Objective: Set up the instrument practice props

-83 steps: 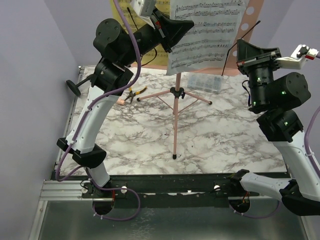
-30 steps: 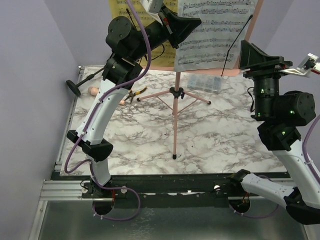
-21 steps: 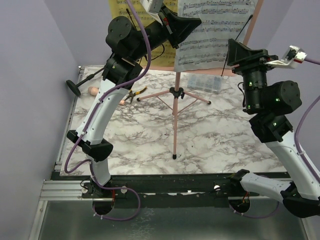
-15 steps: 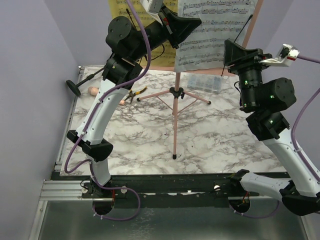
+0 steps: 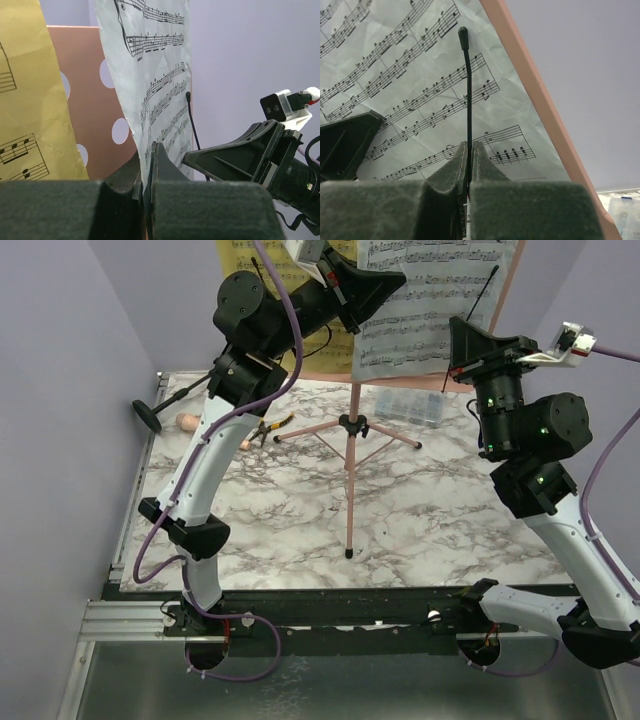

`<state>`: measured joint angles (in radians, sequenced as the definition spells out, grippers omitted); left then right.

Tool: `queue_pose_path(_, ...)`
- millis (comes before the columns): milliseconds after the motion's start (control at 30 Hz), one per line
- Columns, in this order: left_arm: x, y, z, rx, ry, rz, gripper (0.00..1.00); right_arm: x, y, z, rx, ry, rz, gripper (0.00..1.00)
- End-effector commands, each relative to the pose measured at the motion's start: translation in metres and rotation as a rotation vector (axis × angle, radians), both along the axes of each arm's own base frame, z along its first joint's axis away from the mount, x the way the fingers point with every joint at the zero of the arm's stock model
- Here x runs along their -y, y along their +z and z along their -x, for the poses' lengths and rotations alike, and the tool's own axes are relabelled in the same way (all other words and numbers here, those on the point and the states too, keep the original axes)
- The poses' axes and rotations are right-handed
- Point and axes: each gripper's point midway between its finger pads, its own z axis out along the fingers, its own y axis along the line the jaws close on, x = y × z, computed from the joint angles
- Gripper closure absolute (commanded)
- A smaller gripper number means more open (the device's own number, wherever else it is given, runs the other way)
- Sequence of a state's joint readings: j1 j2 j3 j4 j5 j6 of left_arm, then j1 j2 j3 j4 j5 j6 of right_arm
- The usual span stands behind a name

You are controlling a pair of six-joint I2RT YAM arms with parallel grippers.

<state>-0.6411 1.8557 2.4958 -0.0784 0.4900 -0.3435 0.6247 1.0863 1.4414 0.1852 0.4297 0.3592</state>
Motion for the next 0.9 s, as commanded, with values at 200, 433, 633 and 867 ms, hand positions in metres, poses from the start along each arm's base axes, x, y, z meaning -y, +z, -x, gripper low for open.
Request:
queue_pose_path(200,0.007,-0.002,0.005,0.036,-0.061,-0.015,1.0,-0.005,0.015,0.013,0.097,0.034,0.048,1.0)
queue_pose_path(433,0.005,-0.003,-0.001,0.045,-0.038,-0.02,1.0,-0.008,0.013,0.014,0.106,0.046,0.061,1.0)
queue_pose_path(633,0.003,-0.001,-0.003,0.071,-0.032,-0.025,1.0,-0.011,0.013,0.015,0.114,0.059,0.075,1.0)
queue_pose_path(867,0.001,-0.004,-0.007,0.083,-0.044,-0.041,1.0,-0.011,0.01,0.013,0.109,0.049,0.084,1.0)
